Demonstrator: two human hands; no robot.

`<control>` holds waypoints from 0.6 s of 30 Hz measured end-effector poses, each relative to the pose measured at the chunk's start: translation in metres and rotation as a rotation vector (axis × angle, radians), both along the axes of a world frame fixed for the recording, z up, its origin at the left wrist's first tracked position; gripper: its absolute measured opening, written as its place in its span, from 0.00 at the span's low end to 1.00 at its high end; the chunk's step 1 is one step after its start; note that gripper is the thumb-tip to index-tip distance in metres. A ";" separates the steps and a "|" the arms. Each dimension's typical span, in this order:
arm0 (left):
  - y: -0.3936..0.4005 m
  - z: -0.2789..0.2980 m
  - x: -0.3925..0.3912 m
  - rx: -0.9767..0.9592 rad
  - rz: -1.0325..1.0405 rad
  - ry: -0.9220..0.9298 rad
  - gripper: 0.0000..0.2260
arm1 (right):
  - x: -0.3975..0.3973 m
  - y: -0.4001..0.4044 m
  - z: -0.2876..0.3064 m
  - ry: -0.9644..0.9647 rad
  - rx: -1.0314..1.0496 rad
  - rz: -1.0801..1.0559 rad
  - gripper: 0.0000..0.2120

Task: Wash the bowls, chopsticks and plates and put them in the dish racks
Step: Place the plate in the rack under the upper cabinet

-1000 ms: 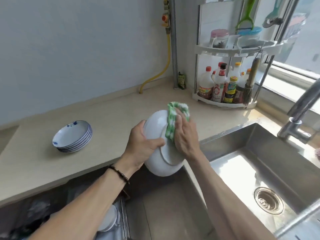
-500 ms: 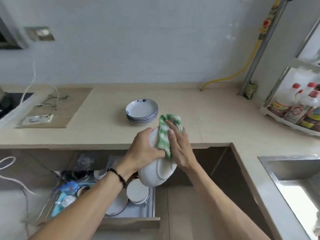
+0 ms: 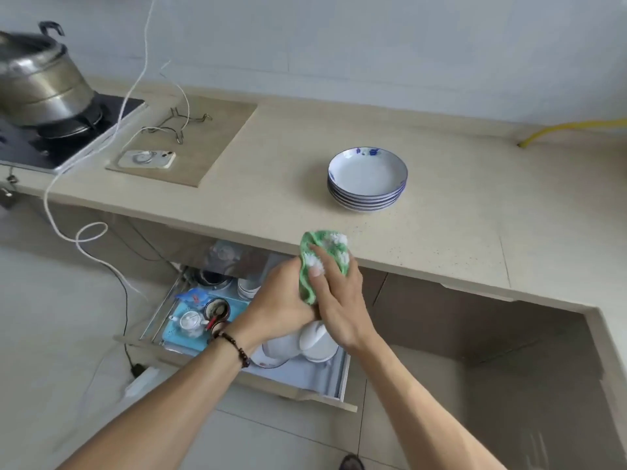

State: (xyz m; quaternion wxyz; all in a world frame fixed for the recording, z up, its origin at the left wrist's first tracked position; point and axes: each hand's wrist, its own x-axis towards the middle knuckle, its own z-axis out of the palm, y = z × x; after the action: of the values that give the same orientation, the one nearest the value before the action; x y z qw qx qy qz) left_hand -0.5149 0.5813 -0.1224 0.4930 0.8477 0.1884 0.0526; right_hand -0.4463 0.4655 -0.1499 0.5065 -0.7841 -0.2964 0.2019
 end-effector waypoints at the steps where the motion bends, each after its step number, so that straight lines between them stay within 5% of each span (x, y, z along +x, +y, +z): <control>1: 0.007 -0.008 -0.003 0.007 -0.006 0.017 0.20 | 0.002 0.004 -0.007 0.052 0.008 -0.014 0.21; 4: 0.028 -0.028 -0.015 0.038 0.005 0.073 0.19 | 0.011 0.021 -0.026 0.236 -0.028 -0.110 0.20; 9: 0.067 -0.054 -0.016 0.055 -0.094 0.131 0.16 | -0.021 0.058 -0.057 0.057 -0.055 -0.051 0.21; 15: 0.123 -0.097 -0.029 0.287 -0.390 0.142 0.14 | -0.013 0.087 -0.125 0.992 0.016 -0.531 0.23; 18: 0.149 -0.129 -0.031 0.536 -0.594 0.171 0.12 | -0.020 0.103 -0.153 1.145 0.024 -0.587 0.16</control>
State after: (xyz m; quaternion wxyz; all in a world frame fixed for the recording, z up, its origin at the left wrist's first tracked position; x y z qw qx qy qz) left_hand -0.5459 0.7301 -0.2513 0.2308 0.9651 -0.0449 -0.1153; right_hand -0.4667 0.5681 -0.3028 0.6274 -0.5950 0.2455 0.4383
